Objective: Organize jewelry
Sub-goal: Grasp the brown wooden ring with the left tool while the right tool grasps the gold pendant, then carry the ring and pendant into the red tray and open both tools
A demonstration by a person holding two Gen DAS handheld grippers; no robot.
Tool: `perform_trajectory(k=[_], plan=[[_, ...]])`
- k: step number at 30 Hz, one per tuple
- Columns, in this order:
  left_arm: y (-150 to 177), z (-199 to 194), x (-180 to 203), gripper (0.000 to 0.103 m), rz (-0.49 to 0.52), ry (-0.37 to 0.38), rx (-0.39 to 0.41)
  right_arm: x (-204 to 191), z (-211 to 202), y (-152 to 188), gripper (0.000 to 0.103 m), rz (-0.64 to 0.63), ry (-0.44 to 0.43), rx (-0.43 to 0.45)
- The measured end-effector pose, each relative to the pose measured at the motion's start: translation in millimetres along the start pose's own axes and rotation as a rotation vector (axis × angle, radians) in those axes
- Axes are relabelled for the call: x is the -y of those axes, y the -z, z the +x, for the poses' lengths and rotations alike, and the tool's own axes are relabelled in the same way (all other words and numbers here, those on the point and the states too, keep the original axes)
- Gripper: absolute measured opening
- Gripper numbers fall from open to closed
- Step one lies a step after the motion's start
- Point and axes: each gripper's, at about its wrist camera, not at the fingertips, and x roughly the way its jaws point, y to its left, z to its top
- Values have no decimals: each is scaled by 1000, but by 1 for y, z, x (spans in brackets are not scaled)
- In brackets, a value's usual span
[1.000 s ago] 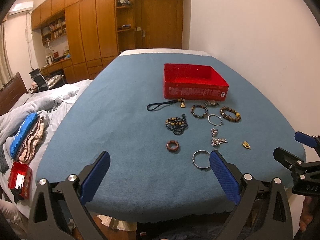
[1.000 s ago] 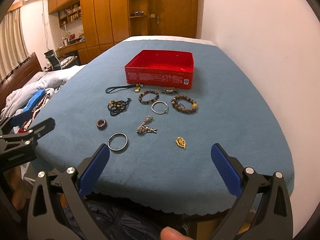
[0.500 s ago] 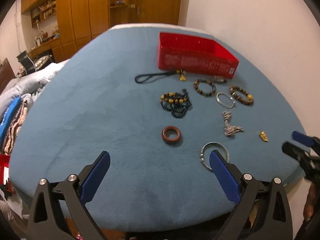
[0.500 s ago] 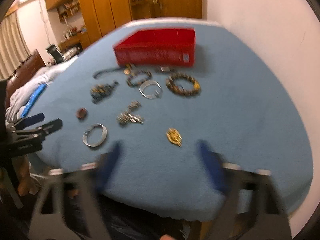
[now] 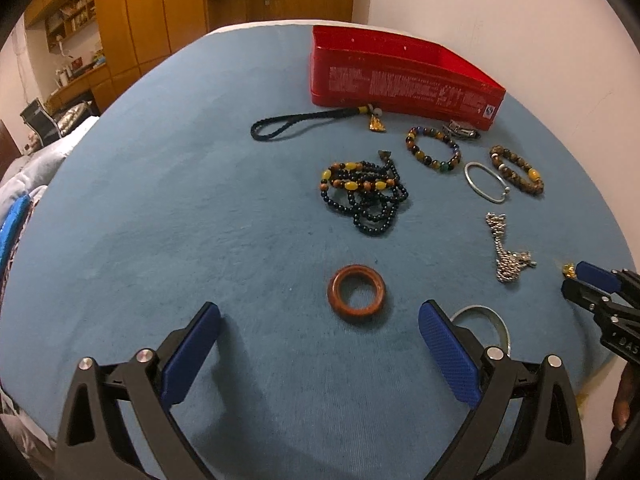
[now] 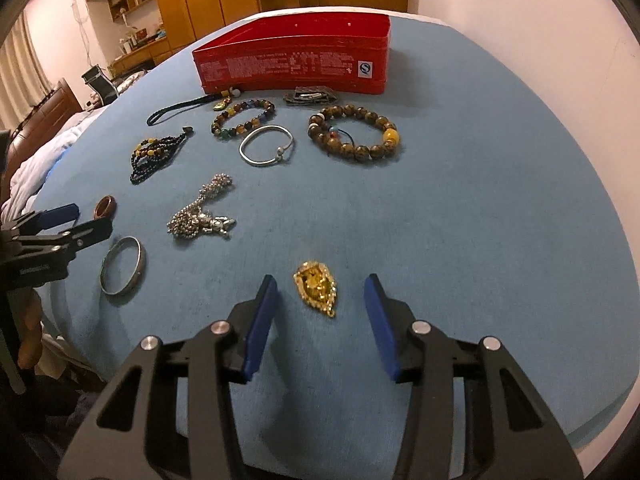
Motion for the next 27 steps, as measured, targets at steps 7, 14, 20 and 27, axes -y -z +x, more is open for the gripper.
perform_trajectory(k=[7,14,20,27], plan=[[-4,6,14,95,58,-21,20,1,2,-2,19,-26,-1,11],[-6,-4,18,30,77,9,26,1,-2,-2,18,-38,0,19],[-4,-9,19,29,79,30,23,0,-8,-3,13,-33,-10,32],[-9,-39,16,29,72,56,84,-5,-21,-7,13,-35,-38,54]])
